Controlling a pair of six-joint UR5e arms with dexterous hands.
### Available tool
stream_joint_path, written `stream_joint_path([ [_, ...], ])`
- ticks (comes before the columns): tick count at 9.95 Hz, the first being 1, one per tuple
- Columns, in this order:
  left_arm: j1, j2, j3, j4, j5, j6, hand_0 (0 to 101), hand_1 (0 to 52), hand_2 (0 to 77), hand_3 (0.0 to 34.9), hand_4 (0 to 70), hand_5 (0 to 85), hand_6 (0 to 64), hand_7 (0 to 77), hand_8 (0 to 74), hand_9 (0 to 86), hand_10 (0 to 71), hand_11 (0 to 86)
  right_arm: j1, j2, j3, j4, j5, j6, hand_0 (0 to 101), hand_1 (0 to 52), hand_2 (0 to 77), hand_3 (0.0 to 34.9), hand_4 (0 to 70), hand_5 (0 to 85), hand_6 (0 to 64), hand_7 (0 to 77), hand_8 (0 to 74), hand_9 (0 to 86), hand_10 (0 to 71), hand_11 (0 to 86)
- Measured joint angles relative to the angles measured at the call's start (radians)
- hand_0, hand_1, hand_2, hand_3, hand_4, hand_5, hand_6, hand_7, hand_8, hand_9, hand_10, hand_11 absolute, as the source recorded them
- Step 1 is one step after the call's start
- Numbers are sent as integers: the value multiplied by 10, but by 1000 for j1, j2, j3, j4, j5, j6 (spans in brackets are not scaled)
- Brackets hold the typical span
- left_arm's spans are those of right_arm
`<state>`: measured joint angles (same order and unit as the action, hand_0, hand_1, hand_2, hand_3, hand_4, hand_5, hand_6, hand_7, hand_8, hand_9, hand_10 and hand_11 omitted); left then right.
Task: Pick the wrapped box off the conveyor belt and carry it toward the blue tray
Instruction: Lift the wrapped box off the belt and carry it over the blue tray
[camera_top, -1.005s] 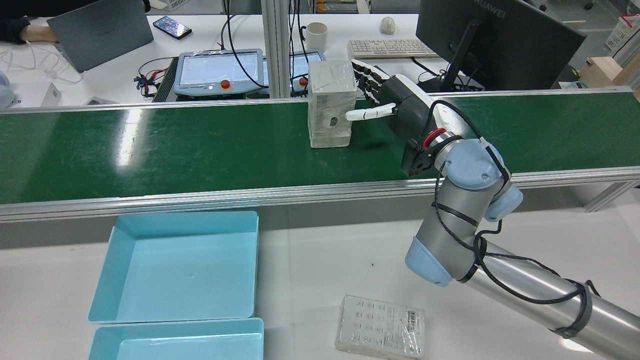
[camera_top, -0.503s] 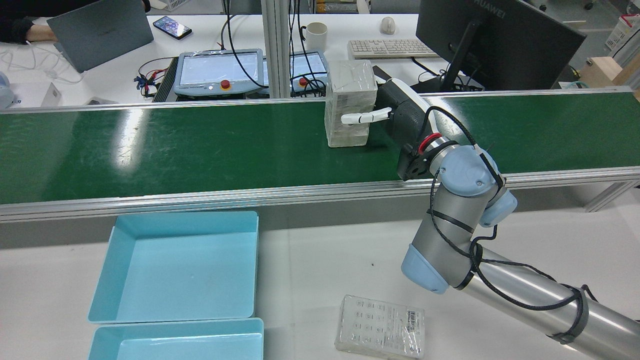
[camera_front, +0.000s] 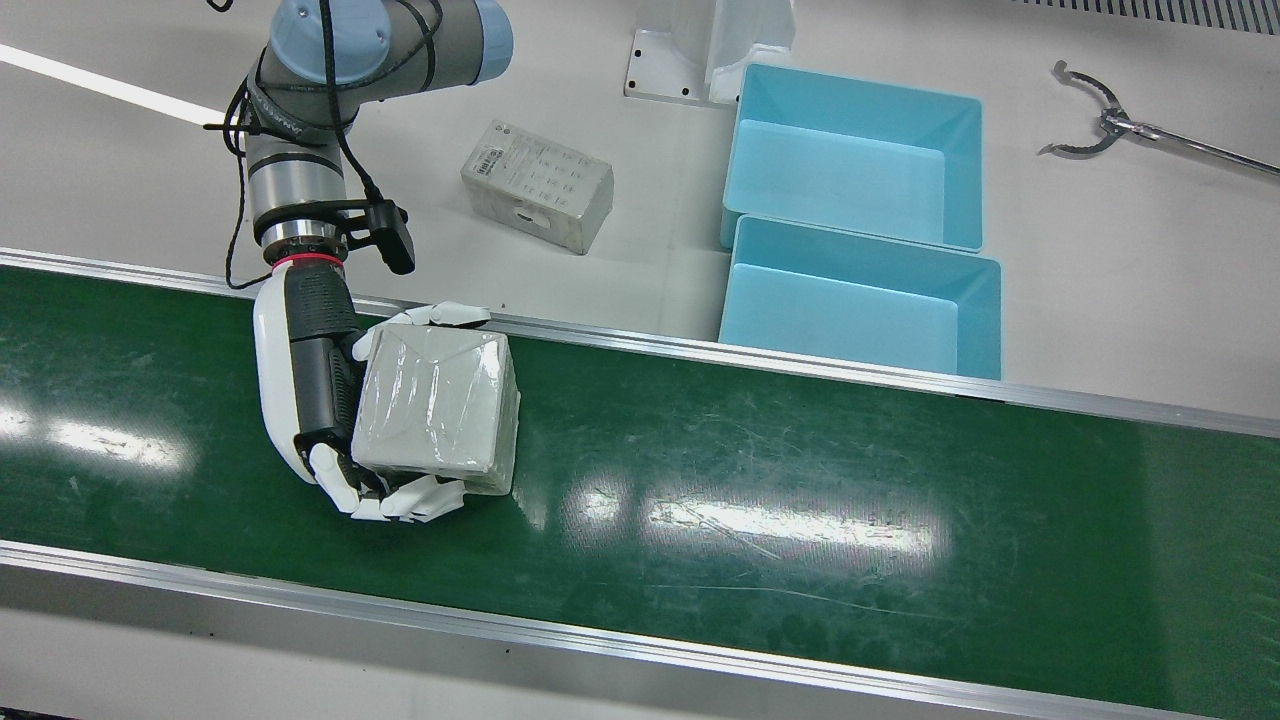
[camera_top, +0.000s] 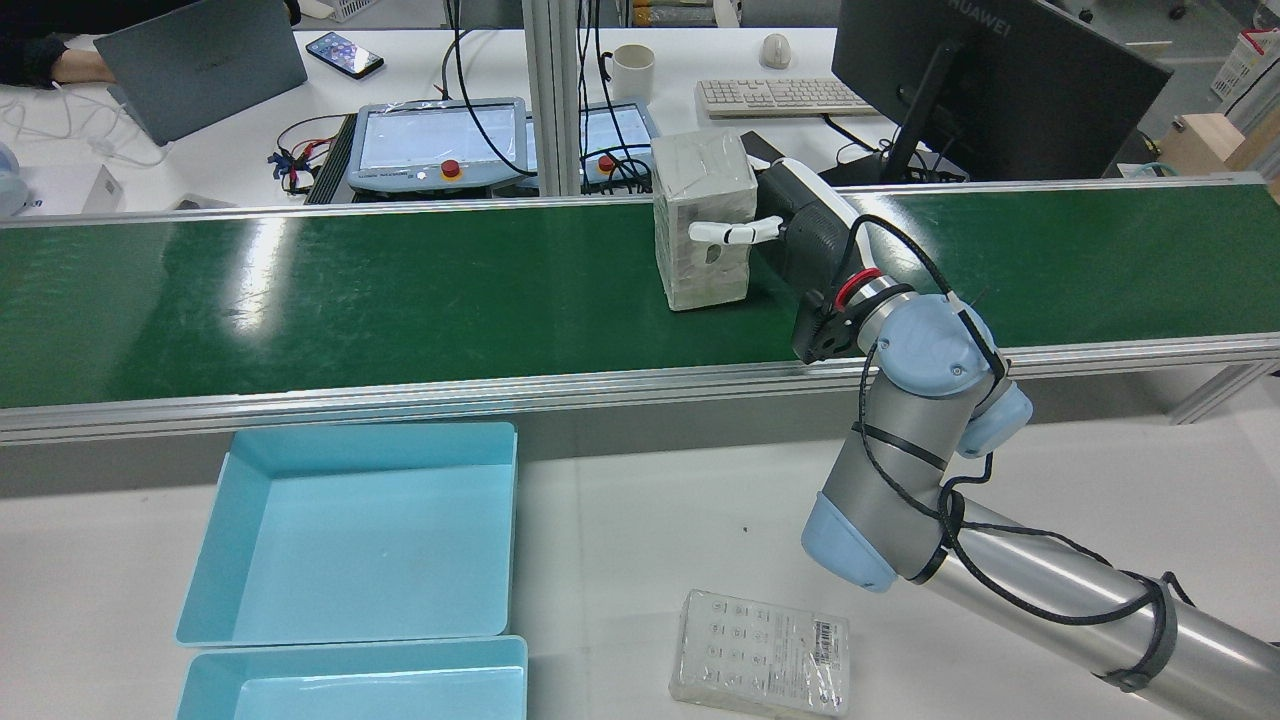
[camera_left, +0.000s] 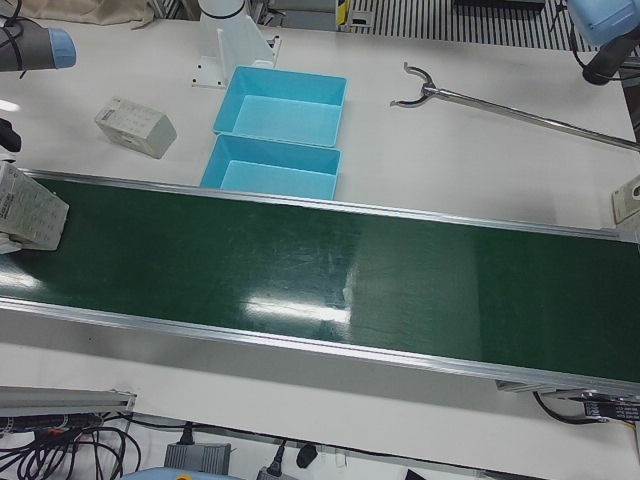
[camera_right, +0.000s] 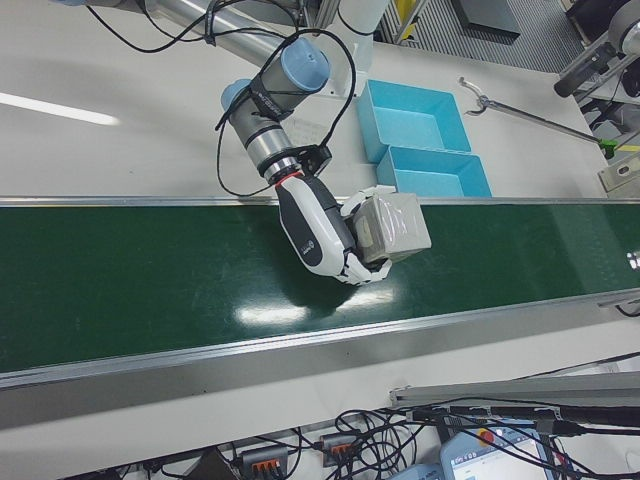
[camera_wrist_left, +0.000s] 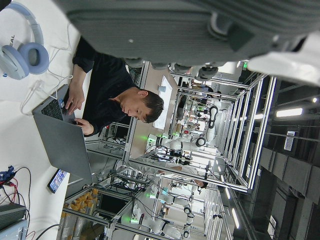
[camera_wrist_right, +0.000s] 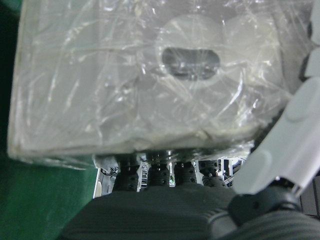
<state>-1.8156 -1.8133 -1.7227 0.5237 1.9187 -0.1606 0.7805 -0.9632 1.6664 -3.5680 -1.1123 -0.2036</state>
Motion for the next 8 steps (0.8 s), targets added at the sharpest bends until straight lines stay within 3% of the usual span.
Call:
stream_joint_path([
  [2, 0, 0, 0, 0, 0, 0, 0, 0, 11, 0, 0, 11, 0, 0, 0, 0, 0, 0, 0, 0, 37, -2, 1, 0, 411, 5, 240, 13, 164, 524, 322, 355, 398, 387, 365, 360],
  [4, 0, 0, 0, 0, 0, 0, 0, 0, 11, 0, 0, 11, 0, 0, 0, 0, 0, 0, -14, 1, 107, -3, 6, -1, 411, 5, 256, 7, 175, 535, 355, 360, 447, 398, 398, 387],
  [7, 0, 0, 0, 0, 0, 0, 0, 0, 5, 0, 0, 11, 0, 0, 0, 0, 5, 0, -123, 2, 229, -4, 87, -23, 407, 5, 256, 7, 180, 545, 382, 360, 491, 398, 425, 409],
  [8, 0, 0, 0, 0, 0, 0, 0, 0, 5, 0, 0, 11, 0, 0, 0, 0, 0, 0, -179, 7, 268, -4, 126, -52, 407, 5, 256, 7, 180, 545, 382, 360, 491, 398, 425, 409],
])
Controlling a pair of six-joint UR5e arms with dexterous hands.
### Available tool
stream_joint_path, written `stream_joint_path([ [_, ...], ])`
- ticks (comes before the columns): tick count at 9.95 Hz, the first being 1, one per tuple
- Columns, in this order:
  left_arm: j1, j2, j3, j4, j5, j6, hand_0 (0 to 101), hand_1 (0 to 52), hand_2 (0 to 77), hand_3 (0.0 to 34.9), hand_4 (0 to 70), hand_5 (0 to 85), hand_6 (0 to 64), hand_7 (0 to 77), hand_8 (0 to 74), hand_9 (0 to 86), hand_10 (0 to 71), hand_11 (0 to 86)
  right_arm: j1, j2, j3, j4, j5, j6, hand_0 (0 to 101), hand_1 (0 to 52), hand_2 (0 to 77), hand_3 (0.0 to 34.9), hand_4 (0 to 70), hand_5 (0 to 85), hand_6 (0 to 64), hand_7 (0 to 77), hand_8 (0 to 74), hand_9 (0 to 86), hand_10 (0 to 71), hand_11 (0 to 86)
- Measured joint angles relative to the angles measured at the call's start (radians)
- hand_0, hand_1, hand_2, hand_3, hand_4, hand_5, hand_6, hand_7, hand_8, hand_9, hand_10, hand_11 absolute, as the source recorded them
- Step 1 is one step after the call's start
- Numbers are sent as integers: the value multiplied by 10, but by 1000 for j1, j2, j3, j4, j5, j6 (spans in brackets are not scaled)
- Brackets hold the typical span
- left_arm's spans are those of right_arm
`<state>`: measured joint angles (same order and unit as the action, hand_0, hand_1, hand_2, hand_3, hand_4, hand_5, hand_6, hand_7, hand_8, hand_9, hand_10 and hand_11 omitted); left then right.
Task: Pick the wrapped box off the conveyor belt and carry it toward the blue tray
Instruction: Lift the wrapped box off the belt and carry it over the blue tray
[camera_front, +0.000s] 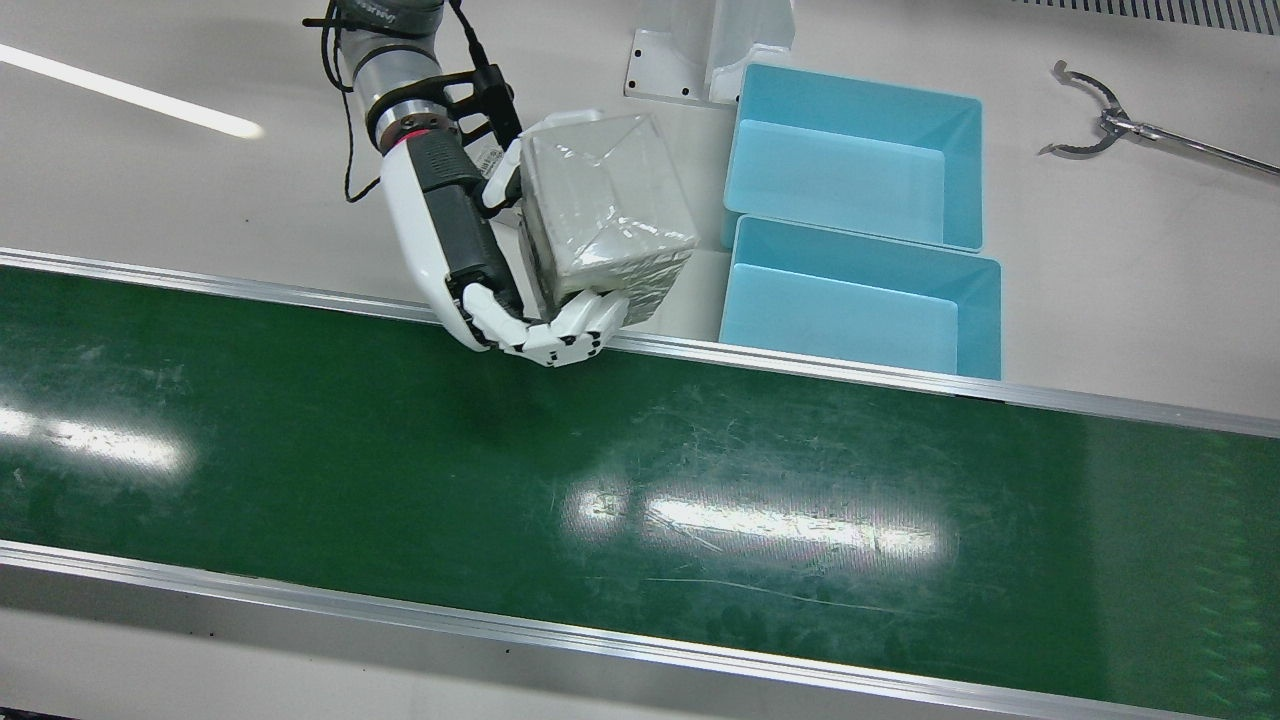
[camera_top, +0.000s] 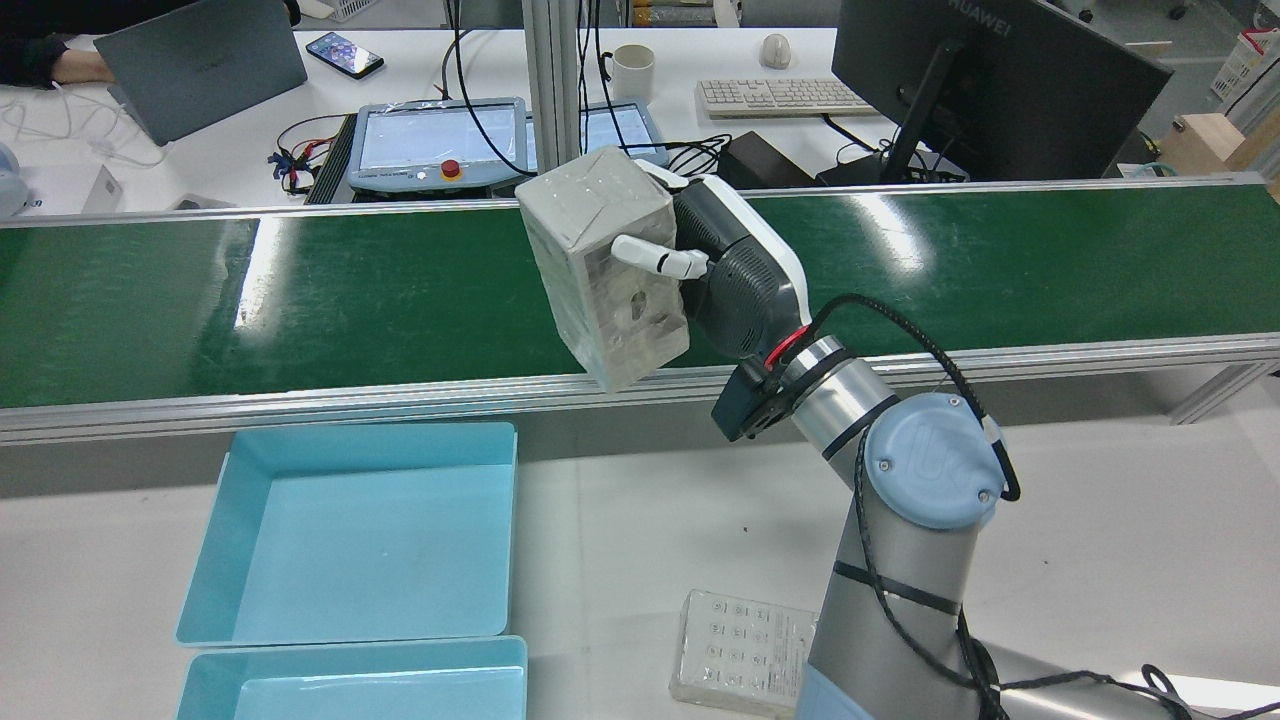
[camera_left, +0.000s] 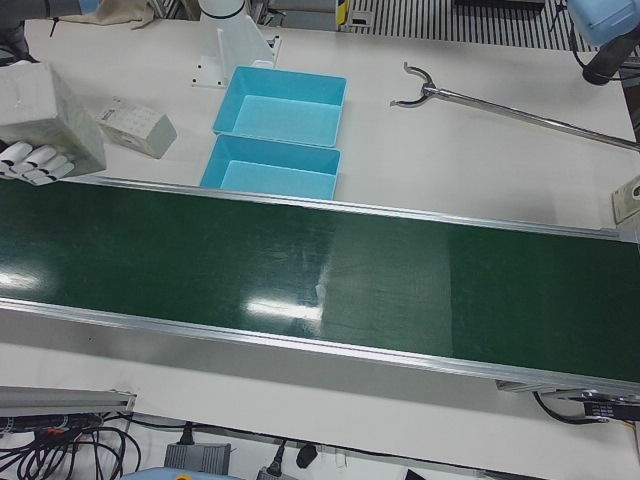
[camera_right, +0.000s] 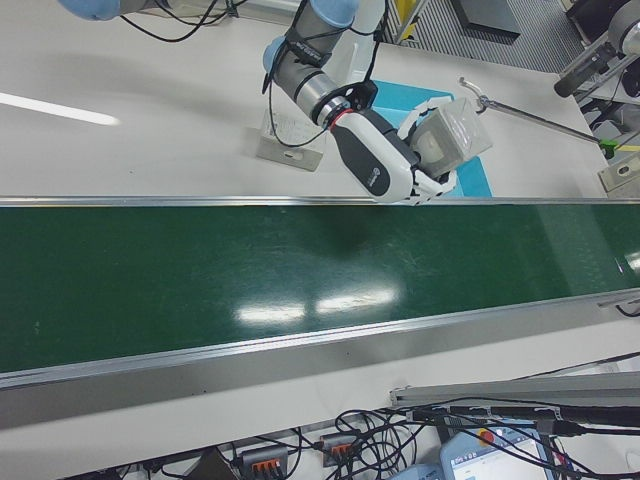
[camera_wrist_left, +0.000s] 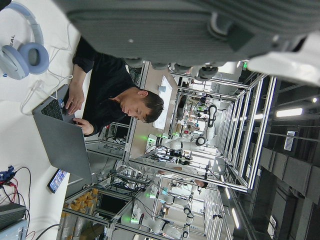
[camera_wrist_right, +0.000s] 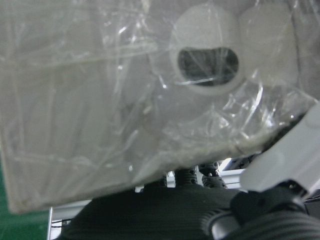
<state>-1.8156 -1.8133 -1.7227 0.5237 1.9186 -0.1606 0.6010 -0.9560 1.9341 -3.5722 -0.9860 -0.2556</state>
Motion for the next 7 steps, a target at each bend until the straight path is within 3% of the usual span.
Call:
stream_joint_path([
  [2, 0, 0, 0, 0, 0, 0, 0, 0, 5, 0, 0, 11, 0, 0, 0, 0, 5, 0, -120, 31, 49, 1, 80, -84, 408, 0, 256, 2, 180, 551, 404, 355, 529, 387, 431, 442],
  [4, 0, 0, 0, 0, 0, 0, 0, 0, 11, 0, 0, 11, 0, 0, 0, 0, 5, 0, -211, 72, 61, 12, 165, -176, 408, 0, 256, 1, 180, 556, 409, 355, 540, 387, 425, 458],
  [5, 0, 0, 0, 0, 0, 0, 0, 0, 11, 0, 0, 11, 0, 0, 0, 0, 5, 0, -241, 83, 59, 32, 198, -226, 412, 0, 245, 0, 180, 556, 420, 355, 540, 387, 420, 485],
  [6, 0, 0, 0, 0, 0, 0, 0, 0, 5, 0, 0, 11, 0, 0, 0, 0, 0, 0, -263, 88, 51, 70, 223, -282, 413, 0, 245, 0, 180, 556, 425, 355, 540, 387, 365, 535],
  [7, 0, 0, 0, 0, 0, 0, 0, 0, 5, 0, 0, 11, 0, 5, 0, 0, 0, 0, -281, 90, 35, 127, 249, -337, 413, 0, 245, 0, 180, 556, 431, 355, 540, 387, 365, 535],
])
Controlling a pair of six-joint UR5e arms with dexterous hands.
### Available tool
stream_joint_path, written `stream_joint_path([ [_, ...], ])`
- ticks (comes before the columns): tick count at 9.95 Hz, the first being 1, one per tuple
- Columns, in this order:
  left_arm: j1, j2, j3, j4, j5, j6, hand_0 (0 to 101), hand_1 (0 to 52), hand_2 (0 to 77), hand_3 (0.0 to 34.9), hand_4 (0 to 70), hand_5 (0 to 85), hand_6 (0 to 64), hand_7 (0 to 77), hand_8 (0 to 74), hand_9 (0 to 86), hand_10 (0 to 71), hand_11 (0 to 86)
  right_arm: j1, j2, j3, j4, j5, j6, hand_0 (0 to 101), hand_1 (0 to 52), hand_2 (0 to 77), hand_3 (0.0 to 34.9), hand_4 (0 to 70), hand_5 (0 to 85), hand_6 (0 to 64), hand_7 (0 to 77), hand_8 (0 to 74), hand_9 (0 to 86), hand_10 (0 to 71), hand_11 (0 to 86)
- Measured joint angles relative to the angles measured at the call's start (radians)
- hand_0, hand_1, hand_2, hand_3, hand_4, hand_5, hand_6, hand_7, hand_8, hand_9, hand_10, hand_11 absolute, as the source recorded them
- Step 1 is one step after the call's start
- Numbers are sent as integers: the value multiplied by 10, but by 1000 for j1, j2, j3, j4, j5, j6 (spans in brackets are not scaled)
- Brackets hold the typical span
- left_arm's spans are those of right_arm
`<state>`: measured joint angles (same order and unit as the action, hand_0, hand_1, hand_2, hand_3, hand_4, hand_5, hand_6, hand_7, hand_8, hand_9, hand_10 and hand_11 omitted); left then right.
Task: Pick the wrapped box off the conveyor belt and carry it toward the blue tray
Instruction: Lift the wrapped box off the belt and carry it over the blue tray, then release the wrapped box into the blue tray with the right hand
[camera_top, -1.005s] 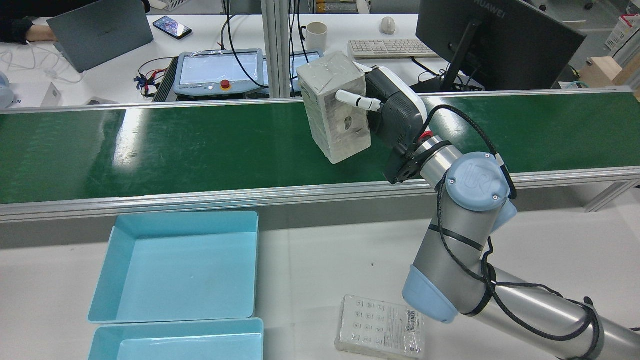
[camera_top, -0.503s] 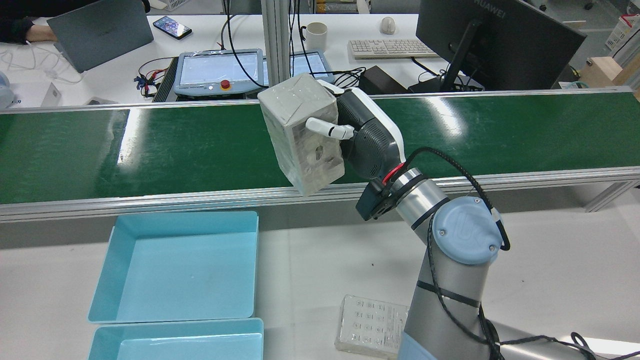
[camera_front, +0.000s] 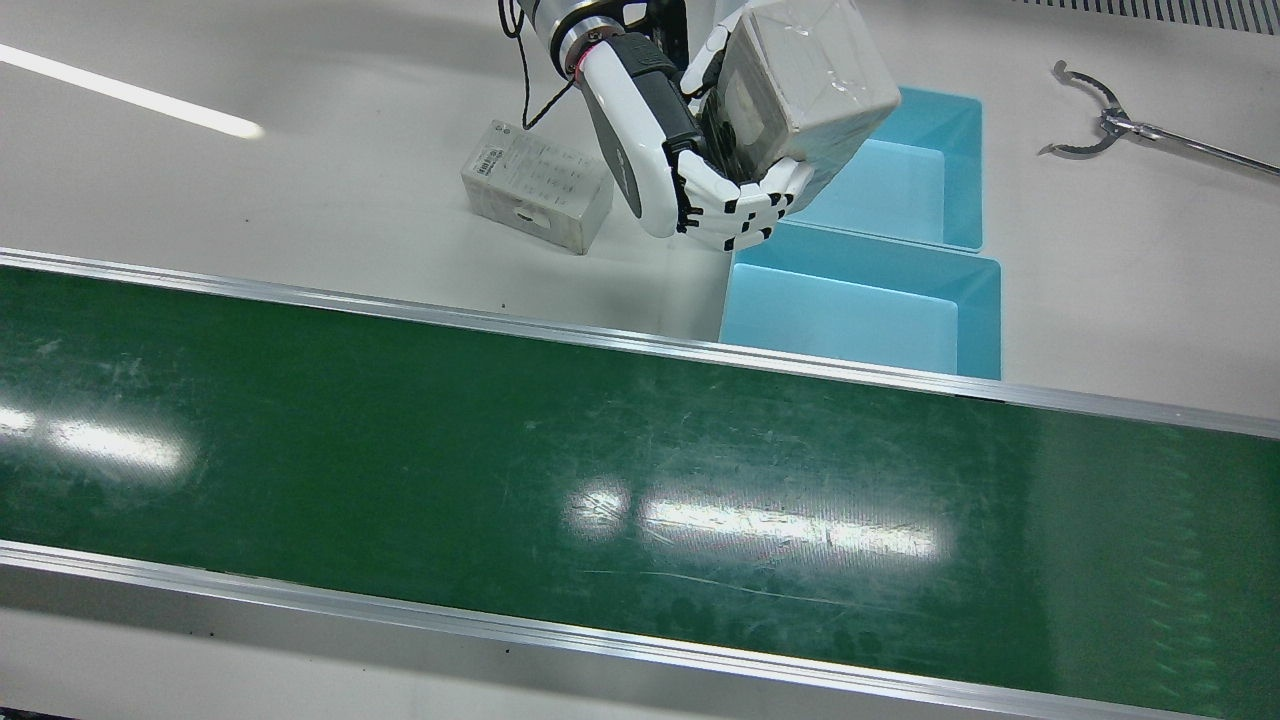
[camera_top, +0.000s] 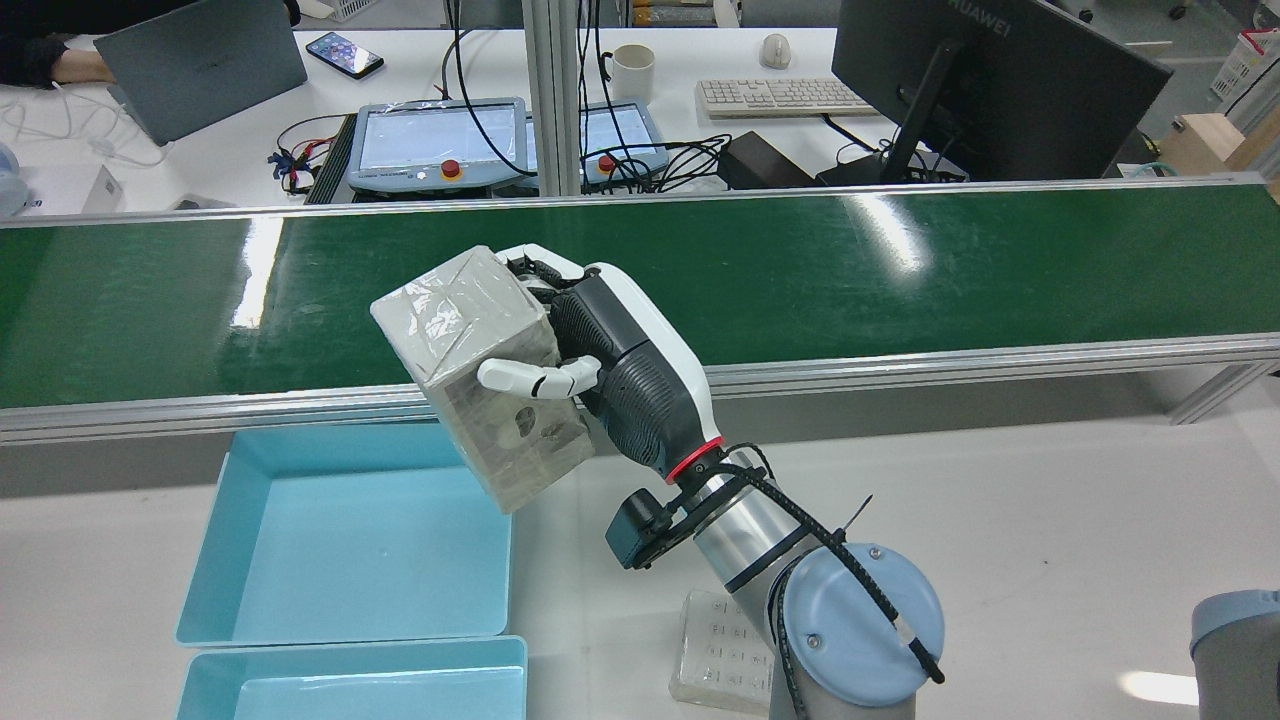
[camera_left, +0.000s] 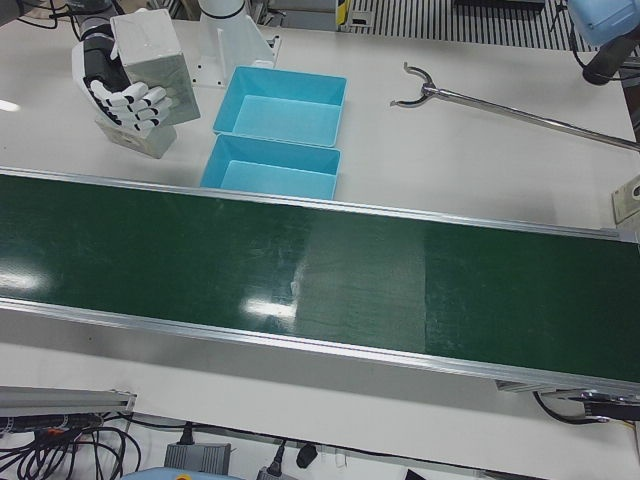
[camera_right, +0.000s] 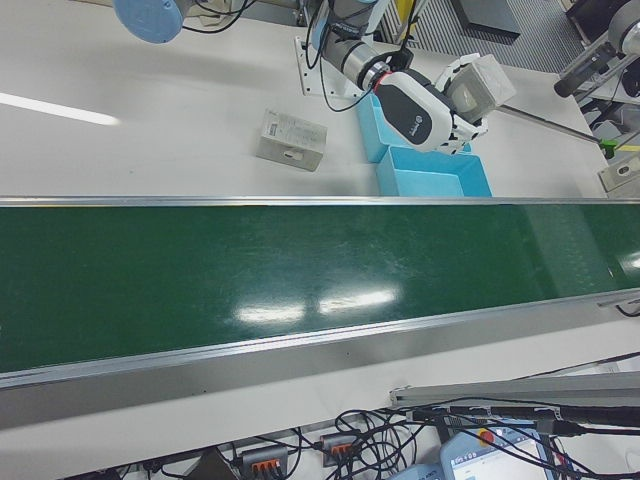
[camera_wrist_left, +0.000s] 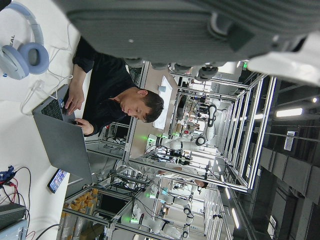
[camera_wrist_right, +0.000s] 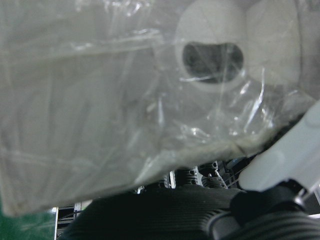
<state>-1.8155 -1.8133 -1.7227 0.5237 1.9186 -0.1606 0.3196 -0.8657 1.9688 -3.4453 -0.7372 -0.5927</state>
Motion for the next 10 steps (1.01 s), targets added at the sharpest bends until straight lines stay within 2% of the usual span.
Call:
stream_joint_path([
  [1, 0, 0, 0, 0, 0, 0, 0, 0, 5, 0, 0, 11, 0, 5, 0, 0, 0, 0, -16, 2, -25, 63, 28, -46, 414, 0, 240, 0, 180, 556, 436, 349, 584, 365, 349, 496],
  [2, 0, 0, 0, 0, 0, 0, 0, 0, 11, 0, 0, 11, 0, 0, 0, 0, 0, 0, -30, 4, -48, 118, 50, -82, 418, 0, 240, 0, 180, 556, 436, 349, 551, 387, 333, 464],
  [3, 0, 0, 0, 0, 0, 0, 0, 0, 11, 0, 0, 11, 0, 0, 0, 0, 0, 0, -42, 5, -66, 160, 65, -114, 418, 5, 240, 0, 153, 573, 436, 349, 551, 387, 333, 464],
  [4, 0, 0, 0, 0, 0, 0, 0, 0, 5, 0, 0, 11, 0, 0, 0, 0, 5, 0, -53, 6, -76, 188, 74, -137, 418, 5, 240, 0, 153, 573, 436, 349, 491, 431, 262, 398],
  [5, 0, 0, 0, 0, 0, 0, 0, 0, 5, 0, 0, 11, 0, 0, 0, 0, 5, 0, -63, 6, -82, 202, 78, -151, 418, 5, 240, 0, 153, 573, 436, 349, 491, 431, 262, 398],
  [6, 0, 0, 0, 0, 0, 0, 0, 0, 11, 0, 0, 11, 0, 0, 0, 0, 5, 0, -71, 6, -83, 210, 80, -159, 453, 5, 235, 0, 142, 589, 436, 349, 371, 415, 71, 207],
  [7, 0, 0, 0, 0, 0, 0, 0, 0, 11, 0, 0, 11, 0, 0, 0, 0, 5, 0, -77, 6, -80, 213, 80, -163, 458, 5, 240, 0, 142, 589, 436, 349, 273, 338, 82, 82],
  [8, 0, 0, 0, 0, 0, 0, 0, 0, 11, 0, 0, 11, 0, 5, 0, 0, 5, 0, -82, 5, -76, 215, 81, -165, 465, 11, 245, 0, 115, 589, 425, 344, 169, 235, 65, 114],
  [9, 0, 0, 0, 0, 0, 0, 0, 0, 11, 0, 0, 11, 0, 5, 0, 0, 5, 0, -84, 5, -73, 215, 81, -166, 465, 11, 245, 0, 115, 589, 425, 344, 169, 235, 65, 114],
  [10, 0, 0, 0, 0, 0, 0, 0, 0, 5, 0, 0, 11, 0, 0, 0, 0, 0, 0, -85, 4, -69, 215, 80, -166, 458, 229, 191, 131, 5, 289, 251, 175, 0, 16, 11, 33],
])
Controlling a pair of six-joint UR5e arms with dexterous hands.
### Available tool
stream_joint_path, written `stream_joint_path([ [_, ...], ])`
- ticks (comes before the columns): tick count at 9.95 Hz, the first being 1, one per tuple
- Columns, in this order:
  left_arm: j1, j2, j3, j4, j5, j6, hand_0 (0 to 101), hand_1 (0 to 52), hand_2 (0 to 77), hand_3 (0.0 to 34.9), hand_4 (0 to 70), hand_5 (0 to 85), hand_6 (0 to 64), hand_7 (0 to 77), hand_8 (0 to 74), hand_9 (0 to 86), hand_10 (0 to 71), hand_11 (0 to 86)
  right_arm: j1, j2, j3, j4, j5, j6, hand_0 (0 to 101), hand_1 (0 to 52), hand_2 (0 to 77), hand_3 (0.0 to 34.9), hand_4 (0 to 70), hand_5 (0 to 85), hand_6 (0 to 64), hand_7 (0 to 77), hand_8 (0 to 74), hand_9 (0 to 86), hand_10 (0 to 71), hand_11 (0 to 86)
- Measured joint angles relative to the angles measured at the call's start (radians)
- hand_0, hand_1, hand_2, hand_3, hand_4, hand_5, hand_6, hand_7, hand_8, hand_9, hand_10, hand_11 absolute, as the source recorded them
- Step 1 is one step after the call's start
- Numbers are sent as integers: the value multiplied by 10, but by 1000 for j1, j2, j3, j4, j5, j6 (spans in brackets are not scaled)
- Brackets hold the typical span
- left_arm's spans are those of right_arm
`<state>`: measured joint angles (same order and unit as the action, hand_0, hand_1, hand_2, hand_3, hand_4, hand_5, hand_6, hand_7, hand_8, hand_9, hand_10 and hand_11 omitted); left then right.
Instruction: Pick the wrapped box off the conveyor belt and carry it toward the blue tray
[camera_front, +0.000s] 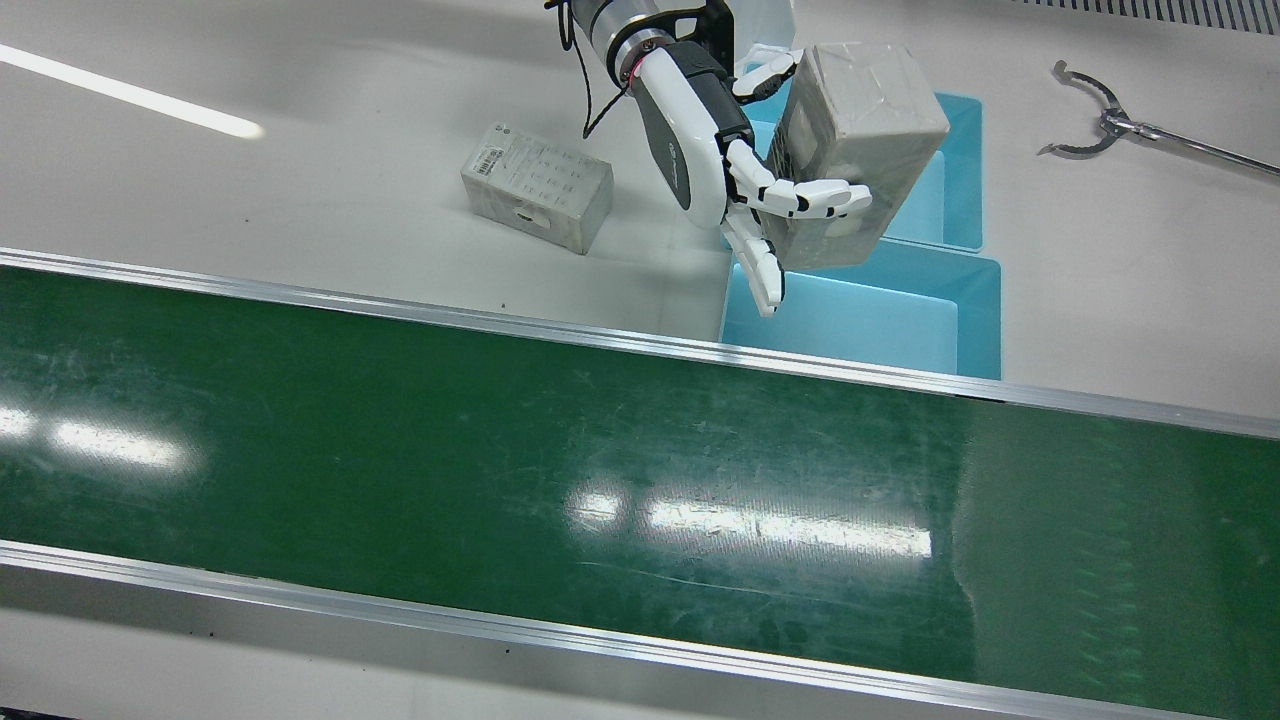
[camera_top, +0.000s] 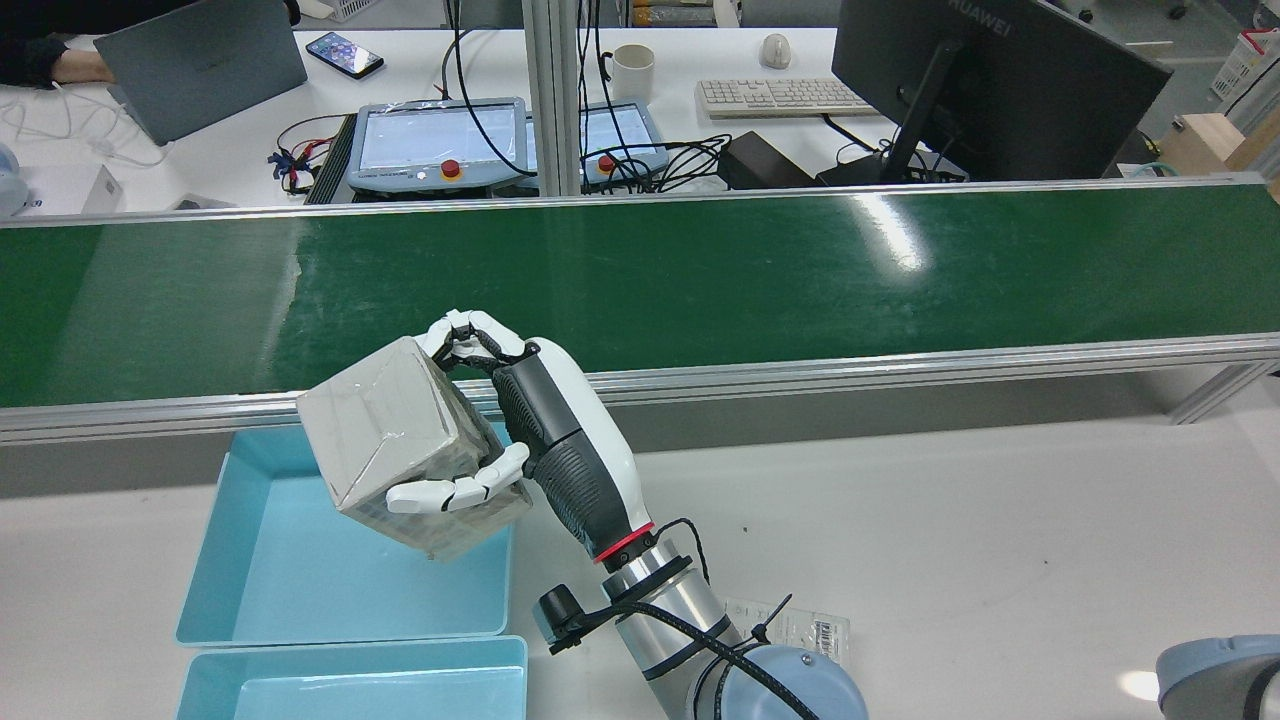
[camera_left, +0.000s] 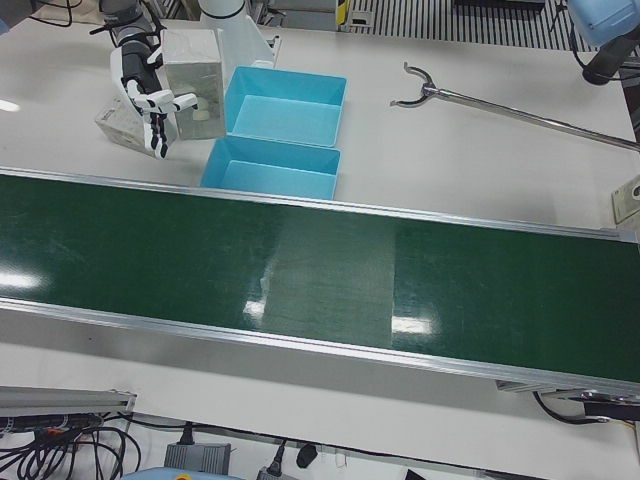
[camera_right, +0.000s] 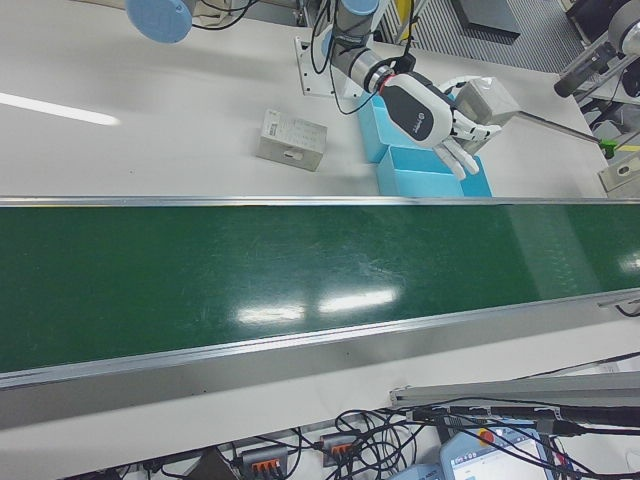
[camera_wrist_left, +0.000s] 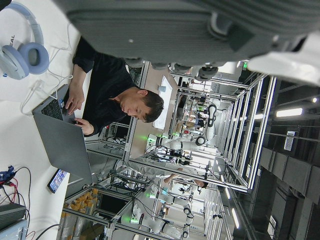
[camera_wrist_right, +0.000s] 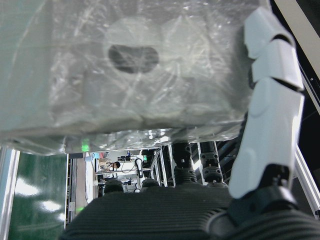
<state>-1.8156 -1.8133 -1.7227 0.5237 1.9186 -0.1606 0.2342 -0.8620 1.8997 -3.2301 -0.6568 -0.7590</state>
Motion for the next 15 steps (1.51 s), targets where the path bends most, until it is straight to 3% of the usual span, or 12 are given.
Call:
stream_joint_path([
  [1, 0, 0, 0, 0, 0, 0, 0, 0, 11, 0, 0, 11, 0, 0, 0, 0, 5, 0, 0, -1, 4, 0, -1, 0, 458, 229, 191, 131, 5, 289, 251, 175, 0, 16, 0, 22],
  [2, 0, 0, 0, 0, 0, 0, 0, 0, 5, 0, 0, 11, 0, 5, 0, 0, 0, 0, -1, -1, 7, 0, -1, 0, 467, 240, 213, 171, 11, 120, 175, 131, 0, 16, 0, 22],
  [3, 0, 0, 0, 0, 0, 0, 0, 0, 5, 0, 0, 11, 0, 5, 0, 0, 0, 0, -1, -1, 10, 0, -1, 0, 468, 125, 142, 208, 11, 27, 76, 33, 0, 16, 0, 16],
  [4, 0, 0, 0, 0, 0, 0, 0, 0, 11, 0, 0, 11, 0, 0, 0, 0, 0, 0, -1, -2, 13, -1, -2, 0, 469, 158, 114, 235, 0, 16, 0, 5, 0, 16, 0, 16],
  [5, 0, 0, 0, 0, 0, 0, 0, 0, 5, 0, 0, 11, 0, 0, 0, 0, 0, 0, -1, -4, 22, -3, -3, 0, 469, 158, 114, 235, 0, 16, 0, 5, 0, 16, 0, 16],
  [6, 0, 0, 0, 0, 0, 0, 0, 0, 5, 0, 0, 11, 0, 0, 0, 0, 0, 0, 0, -11, 38, -7, -6, 0, 477, 153, 114, 296, 0, 11, 0, 5, 0, 16, 0, 16],
  [7, 0, 0, 0, 0, 0, 0, 0, 0, 11, 0, 0, 11, 0, 0, 0, 0, 0, 0, 5, -30, 64, -11, -10, 0, 476, 153, 114, 293, 0, 11, 0, 5, 0, 16, 0, 16],
  [9, 0, 0, 0, 0, 0, 0, 0, 0, 5, 0, 0, 11, 0, 0, 0, 0, 0, 0, 46, -104, 156, -41, -38, 0, 477, 153, 120, 313, 0, 11, 0, 22, 0, 16, 0, 11],
  [10, 0, 0, 0, 0, 0, 0, 0, 0, 5, 0, 0, 11, 0, 0, 0, 0, 0, 0, 97, -133, 211, -98, -83, 4, 477, 153, 120, 313, 0, 11, 0, 22, 0, 16, 0, 11],
  [12, 0, 0, 0, 0, 0, 0, 0, 0, 5, 0, 0, 11, 0, 0, 0, 0, 0, 0, 232, -158, 299, -279, -188, 44, 480, 153, 136, 306, 0, 11, 0, 33, 0, 16, 0, 11],
  [14, 0, 0, 0, 0, 0, 0, 0, 0, 11, 0, 0, 11, 0, 0, 0, 0, 5, 0, 374, -175, 308, -432, -297, 157, 481, 169, 147, 305, 0, 5, 0, 27, 0, 16, 0, 11],
  [15, 0, 0, 0, 0, 0, 0, 0, 0, 11, 0, 0, 11, 0, 0, 0, 0, 5, 0, 445, -191, 297, -467, -345, 202, 481, 169, 147, 305, 0, 5, 0, 27, 0, 16, 0, 11],
])
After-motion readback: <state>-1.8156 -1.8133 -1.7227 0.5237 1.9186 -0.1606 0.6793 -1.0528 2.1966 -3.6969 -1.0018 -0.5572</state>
